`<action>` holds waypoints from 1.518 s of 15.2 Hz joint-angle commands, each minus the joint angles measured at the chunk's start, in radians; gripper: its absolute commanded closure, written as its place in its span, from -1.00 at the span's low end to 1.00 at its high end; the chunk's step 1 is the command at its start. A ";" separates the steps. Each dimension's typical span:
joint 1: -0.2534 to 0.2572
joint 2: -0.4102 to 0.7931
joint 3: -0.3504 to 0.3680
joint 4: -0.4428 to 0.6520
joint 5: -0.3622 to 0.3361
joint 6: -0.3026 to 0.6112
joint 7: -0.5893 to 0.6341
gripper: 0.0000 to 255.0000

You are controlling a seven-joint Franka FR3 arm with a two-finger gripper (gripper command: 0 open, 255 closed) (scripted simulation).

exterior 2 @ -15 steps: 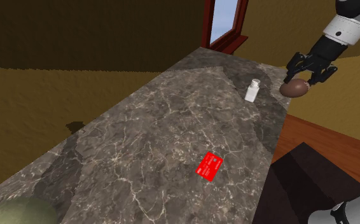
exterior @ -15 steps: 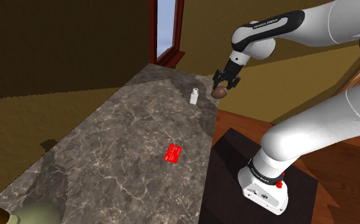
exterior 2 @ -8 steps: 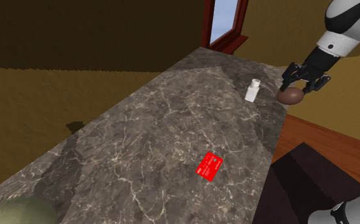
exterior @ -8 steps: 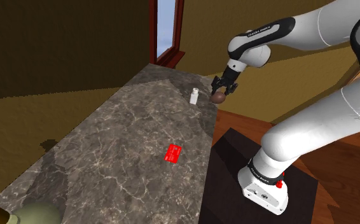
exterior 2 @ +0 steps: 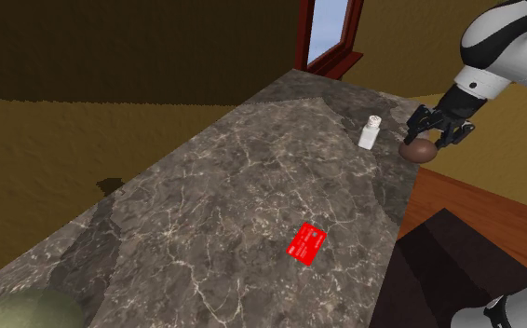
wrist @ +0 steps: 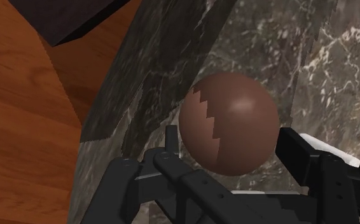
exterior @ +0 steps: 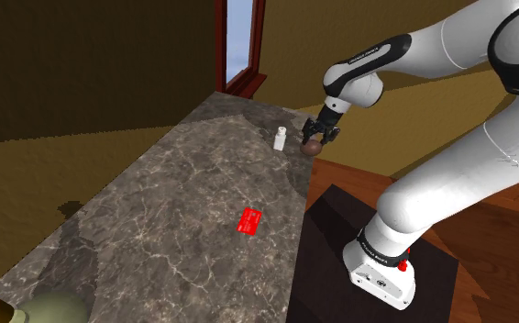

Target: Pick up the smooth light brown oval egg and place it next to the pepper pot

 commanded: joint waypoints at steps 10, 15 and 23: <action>0.001 0.004 -0.001 -0.001 0.002 0.004 -0.003 -1.00; -0.033 -0.077 -0.003 0.063 -0.060 -0.137 0.037 -1.00; -0.033 -0.077 -0.003 0.063 -0.060 -0.137 0.037 -1.00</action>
